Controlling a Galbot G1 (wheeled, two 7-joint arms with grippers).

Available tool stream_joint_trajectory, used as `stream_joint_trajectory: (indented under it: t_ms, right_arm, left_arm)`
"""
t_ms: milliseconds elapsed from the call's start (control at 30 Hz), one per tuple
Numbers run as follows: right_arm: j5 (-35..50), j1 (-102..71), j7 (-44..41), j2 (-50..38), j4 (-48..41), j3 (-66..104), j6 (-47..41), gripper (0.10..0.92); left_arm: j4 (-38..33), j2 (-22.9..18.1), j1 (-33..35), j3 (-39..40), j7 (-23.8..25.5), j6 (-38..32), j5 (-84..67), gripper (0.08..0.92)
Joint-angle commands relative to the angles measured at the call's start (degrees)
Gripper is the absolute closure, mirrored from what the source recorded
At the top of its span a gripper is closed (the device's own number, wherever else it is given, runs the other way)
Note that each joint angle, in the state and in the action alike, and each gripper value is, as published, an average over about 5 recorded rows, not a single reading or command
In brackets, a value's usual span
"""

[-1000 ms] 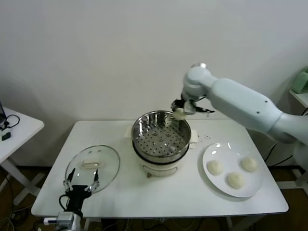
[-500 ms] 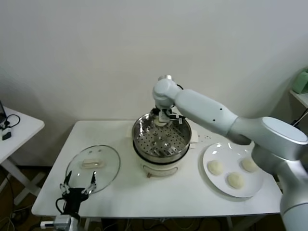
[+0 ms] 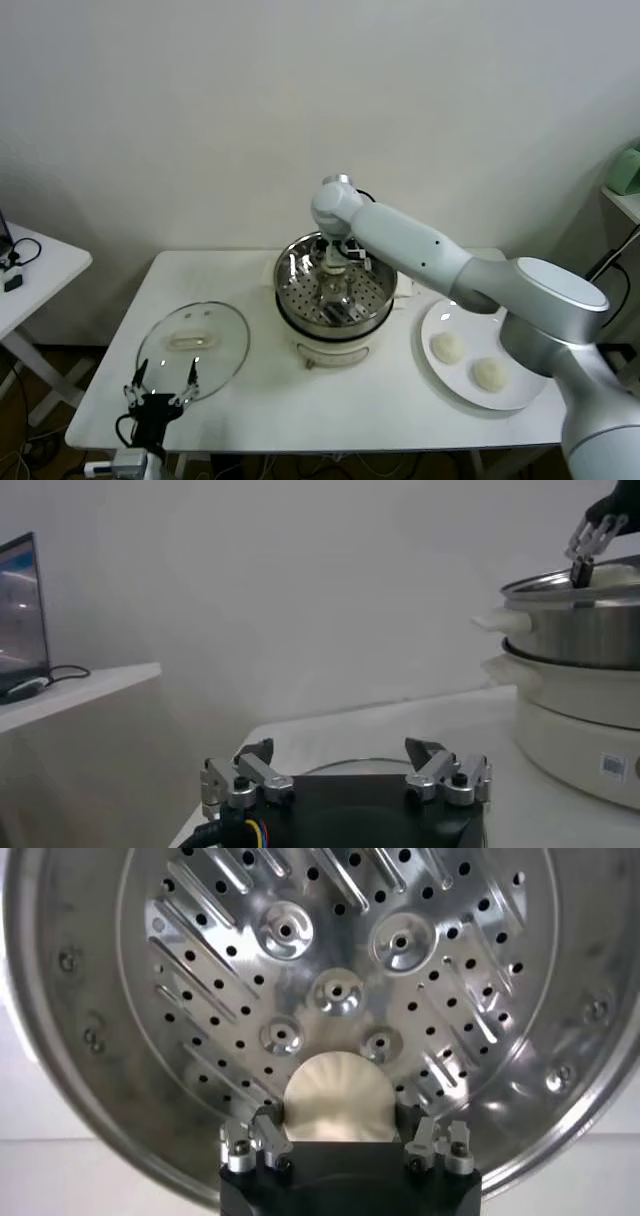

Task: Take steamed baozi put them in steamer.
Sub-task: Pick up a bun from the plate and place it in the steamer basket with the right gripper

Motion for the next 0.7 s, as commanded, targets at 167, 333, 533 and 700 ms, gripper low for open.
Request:
stream_joint_trajectory:
  t_ms: [167,333,533,700]
  right_arm:
    - [-1.90,-1.10,0.51,1.12,-1.36,0.57,0.61,0.283]
    - [-3.21,-1.02,0.77,1.16,-1.12,2.00,2.12,0.221]
    - [-2.55,0.19,-0.44,-0.37,2.16,3.75,4.23,0.203]
    - [6.65,4.70,-3.33,-5.47,8.68,0.59,3.87,0.202]
  left_arm:
    - [0.14,-0.43,-0.02,0.12,-0.11,0.11,0.02,0.177]
    - [-0.27,-0.51,0.05,0.11,-0.11,0.29,-0.01,0.177]
    - [-0.70,-0.54,-0.04,0.06,-0.12,0.62,-0.29,0.177]
    - [-1.26,-0.44,-0.04,-0.04,-0.10,0.82,-0.61,0.177]
